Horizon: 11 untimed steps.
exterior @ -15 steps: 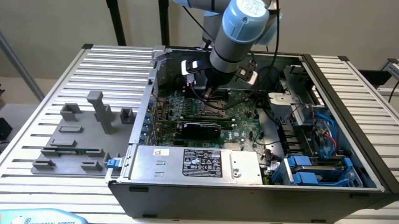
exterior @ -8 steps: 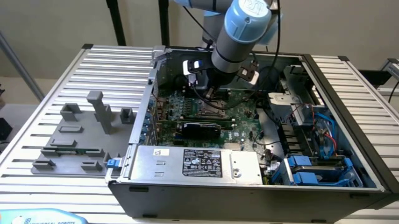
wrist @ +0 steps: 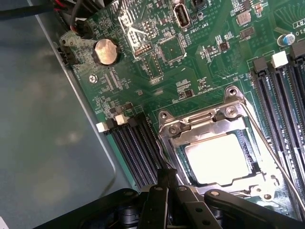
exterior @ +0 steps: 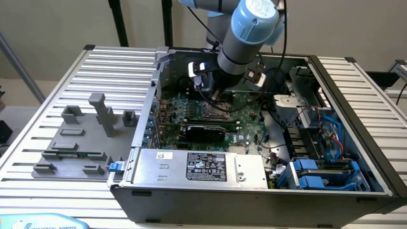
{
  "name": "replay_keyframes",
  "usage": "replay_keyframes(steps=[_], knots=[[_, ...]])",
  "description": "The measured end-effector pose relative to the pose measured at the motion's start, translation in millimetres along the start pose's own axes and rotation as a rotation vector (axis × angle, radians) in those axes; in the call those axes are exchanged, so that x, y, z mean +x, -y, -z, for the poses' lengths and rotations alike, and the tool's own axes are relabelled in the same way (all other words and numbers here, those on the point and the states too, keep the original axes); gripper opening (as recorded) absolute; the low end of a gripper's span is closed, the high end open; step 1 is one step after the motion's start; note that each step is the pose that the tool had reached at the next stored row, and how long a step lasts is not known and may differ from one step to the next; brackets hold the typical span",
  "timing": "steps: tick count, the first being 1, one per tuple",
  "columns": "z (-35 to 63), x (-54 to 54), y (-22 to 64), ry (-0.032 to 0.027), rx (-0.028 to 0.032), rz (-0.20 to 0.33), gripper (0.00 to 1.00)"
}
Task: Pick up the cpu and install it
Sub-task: 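Install the first cpu locking lever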
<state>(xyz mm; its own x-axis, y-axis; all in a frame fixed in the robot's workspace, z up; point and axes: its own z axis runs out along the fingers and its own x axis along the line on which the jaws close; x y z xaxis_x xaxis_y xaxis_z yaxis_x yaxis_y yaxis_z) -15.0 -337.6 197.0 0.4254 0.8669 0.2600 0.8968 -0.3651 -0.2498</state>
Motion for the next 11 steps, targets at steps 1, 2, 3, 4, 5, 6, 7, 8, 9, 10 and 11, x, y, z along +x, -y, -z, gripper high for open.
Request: replay_keyframes(steps=[1, 2, 3, 4, 5, 6, 7, 8, 9, 10, 11], knots=[[-0.3, 0.1, -0.4, 0.0001, 0.0000, 0.000, 0.11], [-0.7, 0.1, -0.8, 0.0002, -0.0001, 0.000, 0.11], [-1.0, 0.1, -1.2, 0.0004, -0.0001, 0.000, 0.11], [-1.2, 0.2, -1.7, 0.0004, -0.0002, 0.000, 0.11], [-1.4, 0.3, -2.2, 0.0007, -0.0002, 0.000, 0.11], [-1.5, 0.5, -2.7, 0.0009, -0.0003, 0.000, 0.11], [-1.5, 0.7, -3.3, 0.0011, -0.0005, 0.000, 0.11], [-1.6, 0.9, -3.8, 0.0014, -0.0006, 0.000, 0.11], [-1.6, 1.0, -4.3, 0.0019, -0.0009, 0.000, 0.11], [-1.6, 1.2, -4.6, 0.0025, -0.0011, 0.000, 0.11], [-1.7, 1.3, -4.9, 0.0032, -0.0015, 0.000, 0.11]])
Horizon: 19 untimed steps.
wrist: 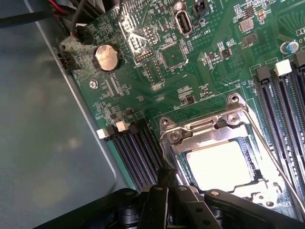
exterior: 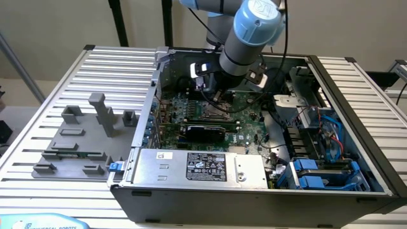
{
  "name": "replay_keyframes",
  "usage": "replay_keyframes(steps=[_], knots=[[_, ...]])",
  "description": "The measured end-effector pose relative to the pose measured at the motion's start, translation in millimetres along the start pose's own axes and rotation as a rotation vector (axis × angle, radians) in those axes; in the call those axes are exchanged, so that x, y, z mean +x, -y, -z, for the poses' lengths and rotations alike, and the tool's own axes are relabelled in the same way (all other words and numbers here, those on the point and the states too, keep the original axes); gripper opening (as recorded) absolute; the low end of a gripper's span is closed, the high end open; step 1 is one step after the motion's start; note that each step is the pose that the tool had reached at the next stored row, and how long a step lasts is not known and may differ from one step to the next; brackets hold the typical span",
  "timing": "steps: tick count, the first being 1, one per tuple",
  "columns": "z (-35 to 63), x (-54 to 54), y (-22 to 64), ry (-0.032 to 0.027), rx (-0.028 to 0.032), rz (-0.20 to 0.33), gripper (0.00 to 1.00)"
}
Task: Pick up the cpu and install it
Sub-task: 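Install the first cpu locking lever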
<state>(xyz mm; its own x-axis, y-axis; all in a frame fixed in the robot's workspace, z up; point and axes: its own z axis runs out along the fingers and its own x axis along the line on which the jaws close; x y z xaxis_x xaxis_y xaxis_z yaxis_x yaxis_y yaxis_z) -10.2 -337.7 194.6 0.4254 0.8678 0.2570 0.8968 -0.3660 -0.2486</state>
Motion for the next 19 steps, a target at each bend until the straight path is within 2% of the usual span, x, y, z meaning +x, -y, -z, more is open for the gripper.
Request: replay_keyframes(steps=[8, 19], knots=[[-0.3, 0.5, -2.3, 0.0045, -0.0020, -0.001, 0.11], [-0.7, -1.6, -7.1, 0.0037, -0.0018, 0.000, 0.11]])
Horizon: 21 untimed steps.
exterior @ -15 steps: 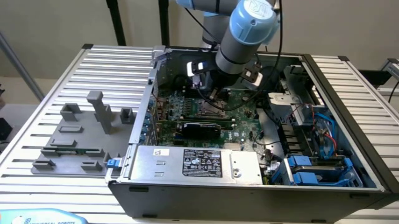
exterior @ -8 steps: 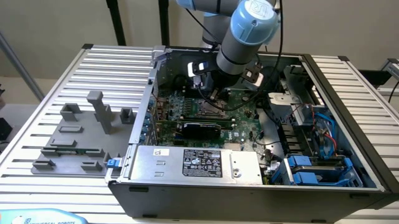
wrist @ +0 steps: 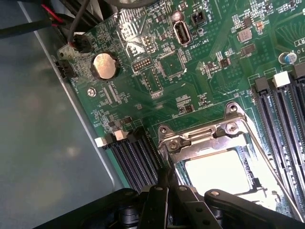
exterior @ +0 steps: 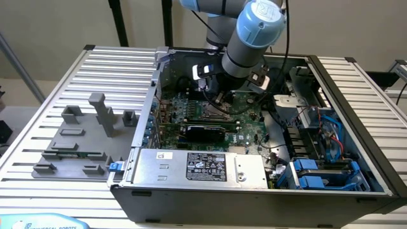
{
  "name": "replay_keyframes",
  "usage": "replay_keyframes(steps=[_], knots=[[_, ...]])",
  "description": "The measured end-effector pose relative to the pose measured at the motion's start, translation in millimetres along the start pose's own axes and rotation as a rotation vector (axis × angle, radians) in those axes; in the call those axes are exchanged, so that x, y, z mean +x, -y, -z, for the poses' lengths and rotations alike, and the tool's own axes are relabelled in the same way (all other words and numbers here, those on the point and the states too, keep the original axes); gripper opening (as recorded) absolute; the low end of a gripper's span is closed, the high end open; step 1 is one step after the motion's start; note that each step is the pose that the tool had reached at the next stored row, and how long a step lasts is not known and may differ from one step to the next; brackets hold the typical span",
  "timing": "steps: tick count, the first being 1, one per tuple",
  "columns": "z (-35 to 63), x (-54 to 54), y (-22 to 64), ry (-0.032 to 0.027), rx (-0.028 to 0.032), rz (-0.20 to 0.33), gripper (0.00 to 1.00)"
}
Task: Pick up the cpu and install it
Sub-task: 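Install the first cpu locking lever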
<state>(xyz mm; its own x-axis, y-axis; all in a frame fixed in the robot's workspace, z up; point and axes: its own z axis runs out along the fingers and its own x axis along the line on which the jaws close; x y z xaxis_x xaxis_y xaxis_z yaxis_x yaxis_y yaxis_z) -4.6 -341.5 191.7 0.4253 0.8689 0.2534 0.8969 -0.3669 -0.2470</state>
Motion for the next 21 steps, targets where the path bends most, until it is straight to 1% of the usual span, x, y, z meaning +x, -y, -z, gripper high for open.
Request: replay_keyframes(steps=[3, 6, 11, 15, 20, 21], knots=[[0.4, -1.9, -2.1, -0.0021, 0.0009, 0.001, 0.11], [0.6, -2.6, -3.4, -0.0080, 0.0021, 0.002, 0.11], [0.1, -3.1, -4.3, -0.0108, 0.0042, 0.004, 0.11], [-0.4, -3.0, -5.3, -0.0117, 0.0059, 0.005, 0.11], [0.0, -2.4, -7.3, -0.0103, 0.0075, 0.007, 0.11], [0.1, -2.3, -7.6, -0.0107, 0.0078, 0.008, 0.11]])
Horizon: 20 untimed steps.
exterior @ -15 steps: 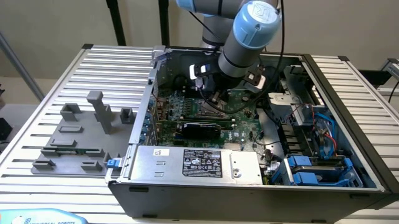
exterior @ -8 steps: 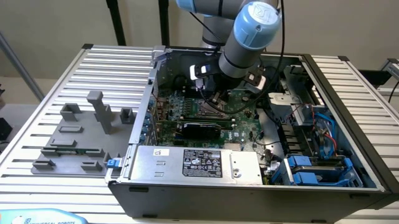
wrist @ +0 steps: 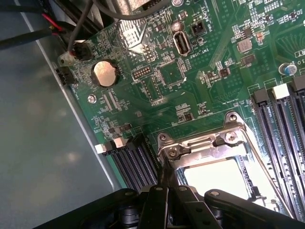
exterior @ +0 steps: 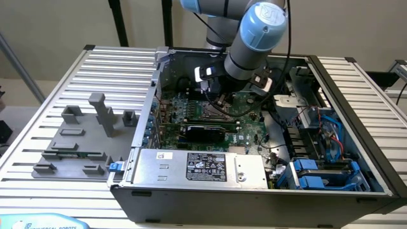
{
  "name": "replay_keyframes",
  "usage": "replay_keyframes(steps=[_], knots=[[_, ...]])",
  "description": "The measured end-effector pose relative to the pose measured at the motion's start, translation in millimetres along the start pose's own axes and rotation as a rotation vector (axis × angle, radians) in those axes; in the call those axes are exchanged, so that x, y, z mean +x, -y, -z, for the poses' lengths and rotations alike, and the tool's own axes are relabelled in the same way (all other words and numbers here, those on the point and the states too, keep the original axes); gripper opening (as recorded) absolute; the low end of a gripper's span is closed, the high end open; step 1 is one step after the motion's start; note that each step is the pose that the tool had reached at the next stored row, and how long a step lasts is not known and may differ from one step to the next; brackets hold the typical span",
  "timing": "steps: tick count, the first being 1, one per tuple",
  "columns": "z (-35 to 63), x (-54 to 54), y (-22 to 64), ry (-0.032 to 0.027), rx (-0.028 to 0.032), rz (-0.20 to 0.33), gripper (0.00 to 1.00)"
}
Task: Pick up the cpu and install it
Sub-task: 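Install the first cpu locking lever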
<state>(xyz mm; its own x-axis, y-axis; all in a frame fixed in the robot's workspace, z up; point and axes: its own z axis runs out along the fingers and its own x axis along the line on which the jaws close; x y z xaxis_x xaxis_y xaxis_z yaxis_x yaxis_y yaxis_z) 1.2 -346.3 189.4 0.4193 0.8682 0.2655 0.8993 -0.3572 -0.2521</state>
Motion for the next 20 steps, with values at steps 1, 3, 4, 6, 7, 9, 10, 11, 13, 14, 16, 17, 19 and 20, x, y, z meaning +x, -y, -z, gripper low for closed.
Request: replay_keyframes(steps=[1, 3, 4, 6, 7, 9, 10, 11, 13, 14, 16, 17, 19, 20], knots=[[0.1, 0.1, -0.2, -0.0005, 0.0004, 0.001, 0.11], [0.1, 0.3, -0.3, -0.0021, 0.0019, 0.002, 0.11], [0.1, 0.3, -0.4, -0.0035, 0.0029, 0.003, 0.11], [-0.4, 0.6, -0.5, -0.0092, 0.0056, 0.005, 0.11], [-0.4, 0.7, -0.6, -0.0118, 0.0073, 0.007, 0.11], [-0.7, 0.7, -0.6, -0.0178, 0.0107, 0.009, 0.11], [-0.7, 0.8, -0.6, -0.0209, 0.0124, 0.010, 0.11], [-0.7, 0.8, -0.6, -0.0233, 0.0138, 0.011, 0.11], [-0.3, 1.0, -0.5, -0.0252, 0.0146, 0.011, 0.11], [0.4, 1.3, -0.3, -0.0262, 0.0149, 0.011, 0.11], [3.3, 2.0, 0.5, -0.0258, 0.0151, 0.011, 0.11], [4.9, 2.4, 0.9, -0.0261, 0.0154, 0.012, 0.11], [7.7, 3.0, 1.9, -0.0268, 0.0158, 0.012, 0.11], [8.5, 2.8, 2.6, -0.0275, 0.0161, 0.012, 0.11]])
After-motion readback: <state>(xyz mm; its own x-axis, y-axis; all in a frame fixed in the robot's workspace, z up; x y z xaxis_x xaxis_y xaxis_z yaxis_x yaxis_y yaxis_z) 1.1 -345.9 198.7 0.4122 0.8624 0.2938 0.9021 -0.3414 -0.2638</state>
